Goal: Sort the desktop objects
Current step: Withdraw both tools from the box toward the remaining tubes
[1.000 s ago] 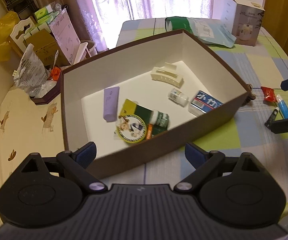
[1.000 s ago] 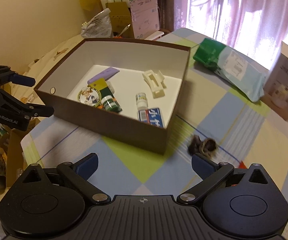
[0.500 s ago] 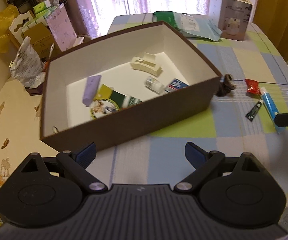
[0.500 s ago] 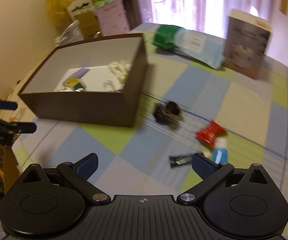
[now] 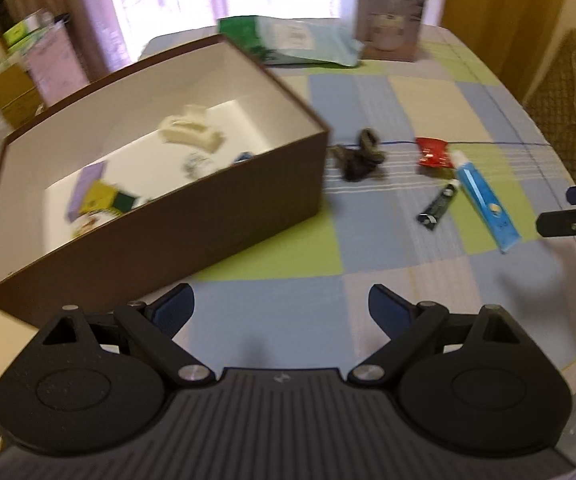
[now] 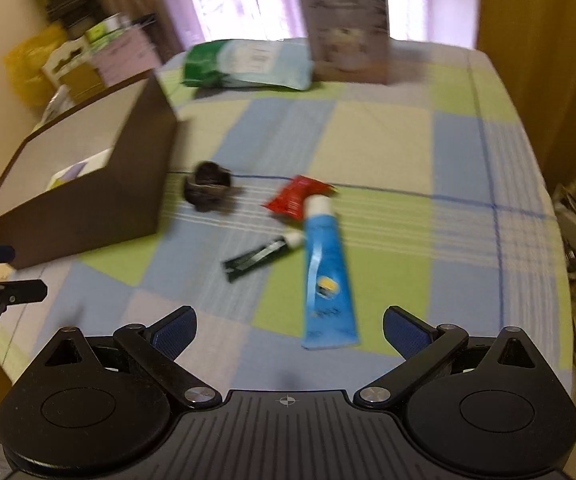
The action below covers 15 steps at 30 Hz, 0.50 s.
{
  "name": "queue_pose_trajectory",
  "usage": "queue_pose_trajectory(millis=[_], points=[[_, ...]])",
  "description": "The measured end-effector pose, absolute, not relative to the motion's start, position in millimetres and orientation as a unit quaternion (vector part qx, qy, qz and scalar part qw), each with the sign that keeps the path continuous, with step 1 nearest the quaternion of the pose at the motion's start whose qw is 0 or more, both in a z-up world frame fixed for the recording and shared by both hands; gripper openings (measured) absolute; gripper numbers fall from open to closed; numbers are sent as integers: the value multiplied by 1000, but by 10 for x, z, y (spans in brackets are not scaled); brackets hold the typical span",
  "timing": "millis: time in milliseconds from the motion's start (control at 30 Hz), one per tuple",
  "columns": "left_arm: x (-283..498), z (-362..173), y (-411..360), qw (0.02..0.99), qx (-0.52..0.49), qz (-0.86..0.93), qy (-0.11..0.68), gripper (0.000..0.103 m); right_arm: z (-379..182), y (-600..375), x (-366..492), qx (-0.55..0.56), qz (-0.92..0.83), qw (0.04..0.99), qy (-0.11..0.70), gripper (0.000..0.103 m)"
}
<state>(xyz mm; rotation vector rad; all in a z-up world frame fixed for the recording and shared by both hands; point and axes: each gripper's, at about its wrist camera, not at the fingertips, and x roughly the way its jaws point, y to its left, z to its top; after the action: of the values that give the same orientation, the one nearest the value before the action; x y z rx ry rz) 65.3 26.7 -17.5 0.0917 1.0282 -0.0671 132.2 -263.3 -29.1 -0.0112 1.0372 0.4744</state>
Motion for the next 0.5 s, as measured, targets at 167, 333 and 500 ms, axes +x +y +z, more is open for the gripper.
queue_pose_trajectory(millis=[167, 333, 500], points=[[782, -297, -15, 867, 58, -75, 490, 86, -390, -2928, 1368, 5, 196, 843, 500, 103], [958, -431, -323, 862, 77, -120, 487, 85, -461, -3166, 1385, 18, 179, 844, 505, 103], [1161, -576, -604, 855, 95, -158, 484, 81, -543, -3348, 1420, 26, 165, 841, 514, 103]])
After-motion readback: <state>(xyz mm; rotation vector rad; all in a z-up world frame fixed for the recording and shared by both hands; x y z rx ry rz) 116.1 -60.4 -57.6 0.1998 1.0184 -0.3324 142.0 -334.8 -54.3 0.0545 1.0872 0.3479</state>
